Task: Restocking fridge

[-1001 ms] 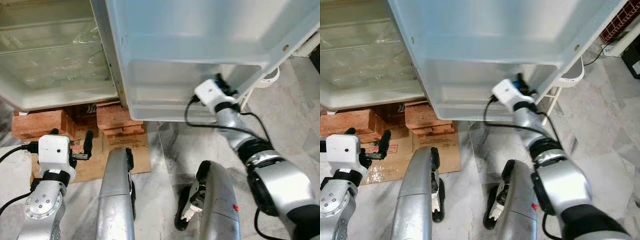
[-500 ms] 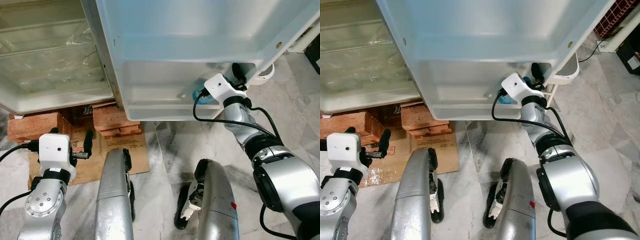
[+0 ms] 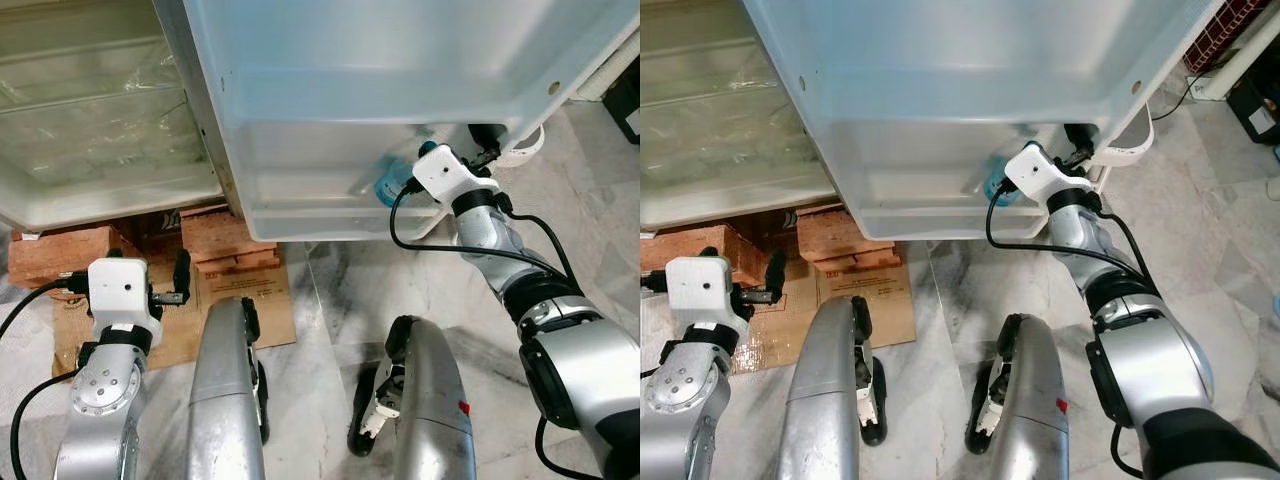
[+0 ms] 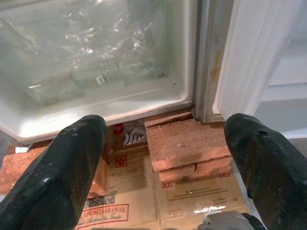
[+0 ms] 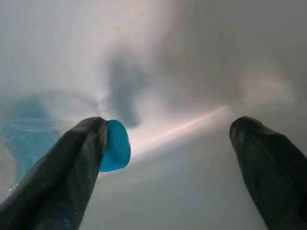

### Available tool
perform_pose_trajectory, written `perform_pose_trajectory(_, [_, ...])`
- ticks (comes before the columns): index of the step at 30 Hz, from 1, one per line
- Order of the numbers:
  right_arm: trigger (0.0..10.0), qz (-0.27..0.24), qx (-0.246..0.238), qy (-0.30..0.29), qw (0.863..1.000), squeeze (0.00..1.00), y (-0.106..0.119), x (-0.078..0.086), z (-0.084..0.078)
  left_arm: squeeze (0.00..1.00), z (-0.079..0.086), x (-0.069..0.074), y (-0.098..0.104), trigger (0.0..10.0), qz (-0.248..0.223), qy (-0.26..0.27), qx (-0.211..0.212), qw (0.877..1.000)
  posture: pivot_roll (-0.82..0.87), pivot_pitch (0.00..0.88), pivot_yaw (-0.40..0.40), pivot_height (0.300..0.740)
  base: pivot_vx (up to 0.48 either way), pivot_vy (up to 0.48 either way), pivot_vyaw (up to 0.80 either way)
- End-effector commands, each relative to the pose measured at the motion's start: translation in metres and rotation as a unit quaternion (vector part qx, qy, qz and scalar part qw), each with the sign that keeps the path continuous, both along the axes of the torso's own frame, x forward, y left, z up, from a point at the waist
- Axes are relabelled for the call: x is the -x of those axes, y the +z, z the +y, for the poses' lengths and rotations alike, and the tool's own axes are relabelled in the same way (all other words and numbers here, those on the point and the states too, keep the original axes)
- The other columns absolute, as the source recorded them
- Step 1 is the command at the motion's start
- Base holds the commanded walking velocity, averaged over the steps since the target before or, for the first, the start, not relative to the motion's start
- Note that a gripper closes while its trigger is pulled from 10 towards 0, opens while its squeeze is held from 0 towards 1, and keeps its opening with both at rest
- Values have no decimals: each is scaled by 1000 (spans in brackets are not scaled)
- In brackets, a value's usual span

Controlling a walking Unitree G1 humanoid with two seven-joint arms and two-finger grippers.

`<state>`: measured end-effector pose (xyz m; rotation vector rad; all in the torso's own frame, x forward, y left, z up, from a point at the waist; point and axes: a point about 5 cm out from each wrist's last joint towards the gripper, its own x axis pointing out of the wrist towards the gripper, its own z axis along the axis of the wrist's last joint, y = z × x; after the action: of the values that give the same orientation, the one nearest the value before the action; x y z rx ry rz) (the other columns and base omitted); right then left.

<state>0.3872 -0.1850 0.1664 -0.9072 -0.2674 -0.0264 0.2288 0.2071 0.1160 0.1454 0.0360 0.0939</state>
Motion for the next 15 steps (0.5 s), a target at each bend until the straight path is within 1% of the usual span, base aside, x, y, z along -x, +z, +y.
perform_pose_trajectory(1, [10000, -35, -30, -52, 998, 1000, 15, 2, -33, 0, 2, 3, -6, 10000, 10, 8, 0, 1000, 155, 246, -106, 554, 0, 0, 0])
perform_pose_trajectory(2, [10000, -34, -33, -51, 998, 1000, 14, 3, -33, 0, 2, 3, -7, 10000, 9, 8, 0, 1000, 155, 244, -106, 554, 0, 0, 0])
perform_pose_trajectory(3, [10000, -32, -47, -50, 997, 1000, 12, 4, -33, 0, 4, 3, -7, 10000, 6, 12, 0, 1000, 155, 237, -109, 554, 0, 0, 0])
perform_pose_trajectory(4, [10000, -32, -47, -50, 997, 1000, 12, 4, -33, 0, 4, 3, -7, 10000, 6, 12, 0, 1000, 155, 237, -109, 554, 0, 0, 0])
perform_pose_trajectory(6, [10000, -26, -78, -36, 996, 1000, 6, 8, -32, 0, 8, 4, -8, 10000, 3, 23, 3, 1000, 151, 218, -112, 554, 0, 0, 0])
perform_pose_trajectory(8, [10000, -21, -91, -29, 995, 1000, 3, 9, -31, 0, 9, 4, -9, 10000, 5, 26, 5, 1000, 149, 211, -113, 554, 0, 0, 0])
perform_pose_trajectory(9, [10000, -13, -118, -12, 993, 1000, -3, 12, -28, 0, 10, 4, -11, 10000, 7, 33, 7, 999, 140, 195, -114, 554, 0, 0, 0])
perform_pose_trajectory(10, [10000, -13, -118, -12, 993, 1000, -3, 12, -28, 0, 10, 4, -11, 10000, 7, 33, 7, 999, 140, 195, -114, 554, 0, 0, 0])
perform_pose_trajectory(11, [10000, -7, -131, 5, 991, 1000, -8, 16, -25, 0, 11, 3, -12, 10000, 8, 35, 8, 999, 135, 188, -115, 554, 0, 0, 0])
perform_pose_trajectory(14, [10000, 1, -134, 28, 991, 1000, -17, 23, -20, 0, 10, 1, -13, 10000, 6, 33, 10, 999, 126, 177, -118, 554, 0, 0, 0])
perform_pose_trajectory(15, [10000, 6, -142, 32, 989, 1000, -22, 26, -20, 0, 8, -2, -14, 10000, 4, 32, 12, 999, 120, 172, -117, 554, 0, 0, 0])
